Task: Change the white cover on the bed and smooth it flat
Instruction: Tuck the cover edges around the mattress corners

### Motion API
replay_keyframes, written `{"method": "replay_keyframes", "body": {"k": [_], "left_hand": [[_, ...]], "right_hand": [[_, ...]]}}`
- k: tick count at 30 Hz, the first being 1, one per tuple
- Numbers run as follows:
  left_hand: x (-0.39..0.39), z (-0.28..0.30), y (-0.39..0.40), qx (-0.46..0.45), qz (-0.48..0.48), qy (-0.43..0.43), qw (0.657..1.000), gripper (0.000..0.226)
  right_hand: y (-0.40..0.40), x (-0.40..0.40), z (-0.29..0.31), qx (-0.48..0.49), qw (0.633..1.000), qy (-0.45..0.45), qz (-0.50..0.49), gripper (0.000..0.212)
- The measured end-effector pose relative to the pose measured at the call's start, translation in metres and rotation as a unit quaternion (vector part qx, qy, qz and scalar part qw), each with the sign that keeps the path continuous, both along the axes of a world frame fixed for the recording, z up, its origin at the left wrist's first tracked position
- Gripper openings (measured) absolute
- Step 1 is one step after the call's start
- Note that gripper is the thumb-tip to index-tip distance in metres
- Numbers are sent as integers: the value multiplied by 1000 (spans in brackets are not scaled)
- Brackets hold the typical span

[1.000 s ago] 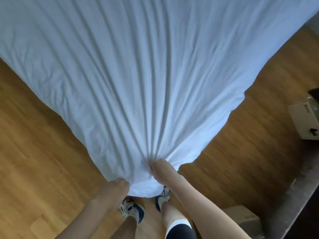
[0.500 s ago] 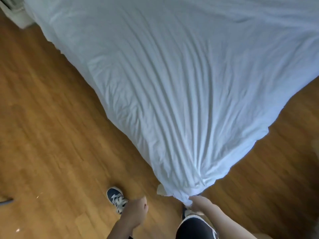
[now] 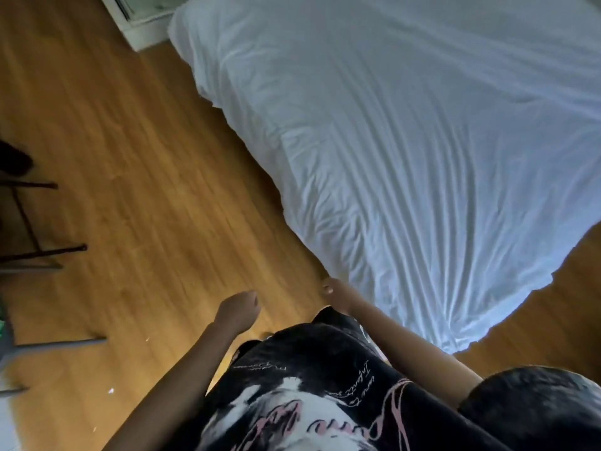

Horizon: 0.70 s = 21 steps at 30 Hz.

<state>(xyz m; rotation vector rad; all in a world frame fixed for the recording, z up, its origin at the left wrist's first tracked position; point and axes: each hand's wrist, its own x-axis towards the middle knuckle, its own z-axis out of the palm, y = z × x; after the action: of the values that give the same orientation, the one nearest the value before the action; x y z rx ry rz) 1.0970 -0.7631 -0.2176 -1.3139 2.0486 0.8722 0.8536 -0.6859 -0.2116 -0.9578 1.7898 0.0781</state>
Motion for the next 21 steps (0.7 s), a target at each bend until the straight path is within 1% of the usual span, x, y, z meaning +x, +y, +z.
{"method": "replay_keyframes", "body": {"k": [4,6,9,12,14,15,18,21], "left_hand": [[33,-4,-71,17,8,-18,1000,22],[41,-9,-113,27,24,-25,999,22],[44,-12,-186,15,75,-18,997,21],[50,-7,-252,26,147,-14,989,21],[50,3,-269,36,163,-6,986,20],[55,4,-291,34,183,0,983,20],[72,7,-353,28,221,1,975,17],[94,5,-420,22,223,-5,975,15]], "right_hand": [[-85,26,8,-13,999,9,34,35],[-131,32,5,-10,998,17,61,36],[-207,36,-7,-15,993,23,115,40],[-292,42,-6,-10,987,13,162,40],[-323,47,1,-16,985,5,169,36],[-352,51,2,-20,984,2,178,35],[-434,67,3,-16,984,-6,177,39],[-507,85,2,-22,983,-6,182,42]]}}
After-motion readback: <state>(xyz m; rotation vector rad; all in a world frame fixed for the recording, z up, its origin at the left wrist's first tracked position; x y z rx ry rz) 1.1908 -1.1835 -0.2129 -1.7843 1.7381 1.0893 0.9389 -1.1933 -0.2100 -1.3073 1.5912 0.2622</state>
